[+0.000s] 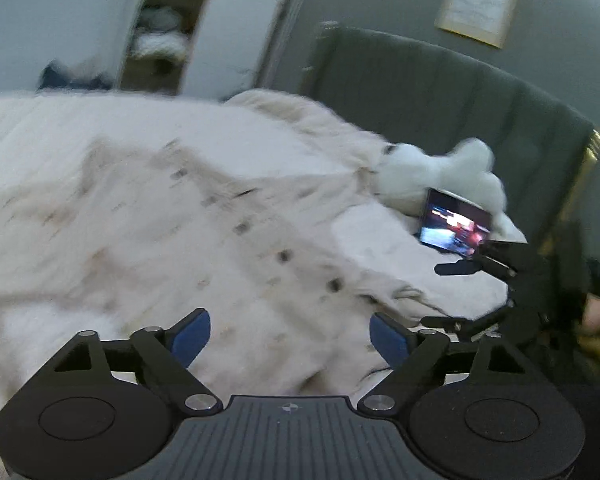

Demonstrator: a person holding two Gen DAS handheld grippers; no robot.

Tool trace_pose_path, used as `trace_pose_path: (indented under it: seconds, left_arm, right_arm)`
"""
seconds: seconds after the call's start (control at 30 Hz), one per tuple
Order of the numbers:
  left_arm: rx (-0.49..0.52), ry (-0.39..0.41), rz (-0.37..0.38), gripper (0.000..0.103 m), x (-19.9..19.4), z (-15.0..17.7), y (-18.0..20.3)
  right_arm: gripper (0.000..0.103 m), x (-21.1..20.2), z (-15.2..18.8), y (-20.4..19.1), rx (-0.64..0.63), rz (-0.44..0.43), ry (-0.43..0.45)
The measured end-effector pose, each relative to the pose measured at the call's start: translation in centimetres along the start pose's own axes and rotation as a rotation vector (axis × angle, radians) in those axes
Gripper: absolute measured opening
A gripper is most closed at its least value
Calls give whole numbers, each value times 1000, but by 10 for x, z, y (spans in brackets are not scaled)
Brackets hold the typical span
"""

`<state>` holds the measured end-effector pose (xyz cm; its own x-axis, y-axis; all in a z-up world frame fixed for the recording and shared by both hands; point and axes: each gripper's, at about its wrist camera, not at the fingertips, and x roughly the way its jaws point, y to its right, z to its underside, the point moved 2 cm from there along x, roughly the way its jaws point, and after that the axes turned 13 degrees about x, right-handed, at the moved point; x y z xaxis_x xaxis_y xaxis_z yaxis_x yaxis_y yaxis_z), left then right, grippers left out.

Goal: Fold clothes
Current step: 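Grasp the shirt front with the left tool while the right tool hovers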

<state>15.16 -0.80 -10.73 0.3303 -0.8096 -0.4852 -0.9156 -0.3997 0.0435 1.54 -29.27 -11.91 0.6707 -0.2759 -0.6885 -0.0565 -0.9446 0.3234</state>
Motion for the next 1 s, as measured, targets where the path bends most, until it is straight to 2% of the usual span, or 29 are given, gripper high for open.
trace_pose_path:
  seconds: [0.07,0.13,0.23,0.37,0.5,0.6,0.63,0.67,0.7,0.73,0.77,0.8,0.9,1.0]
  left_arm:
    - [139,-40,21,88,30,-13,34]
    - [215,-74,15,88,50,-18,51]
    - [382,-144,-9,88,98,-29,89]
    - [466,-177,-29,88,153,-42,109]
    - [548,-187,-70,87,195,-41,122]
    - [614,-205,-90,83,216,-36,129]
    - [630,-208,-100,71,224,-34,131]
    - [647,-216,-112,55,232,-31,132]
    - [662,-229,-123,47,238,-29,133]
    - [669,-235,-130,28,239,-28,133]
    - [679,-243,-138,14,241,-26,133]
    - [683,-243,-142,10,241,-24,132]
    - [627,-203,-128,8,228,-30,121]
    - [451,-121,-100,8,202,-52,97]
  right_arm:
    - [67,2,15,24,69,22,-57]
    - [67,4,24,42,137,14,-103]
    - [67,-1,31,59,212,7,-115]
    - [68,-6,35,63,268,0,-102]
    - [68,-7,41,57,240,10,-115]
    - [68,-5,48,52,211,18,-130]
    - [68,-4,49,52,211,17,-131]
    - [68,-4,49,52,212,15,-133]
    - [68,-3,50,52,213,13,-135]
    - [68,-2,51,52,214,11,-138]
    - [68,-1,51,52,213,15,-139]
    - [68,-1,51,52,215,18,-138]
    - [68,2,49,54,233,23,-137]
    - [68,6,44,53,261,22,-131]
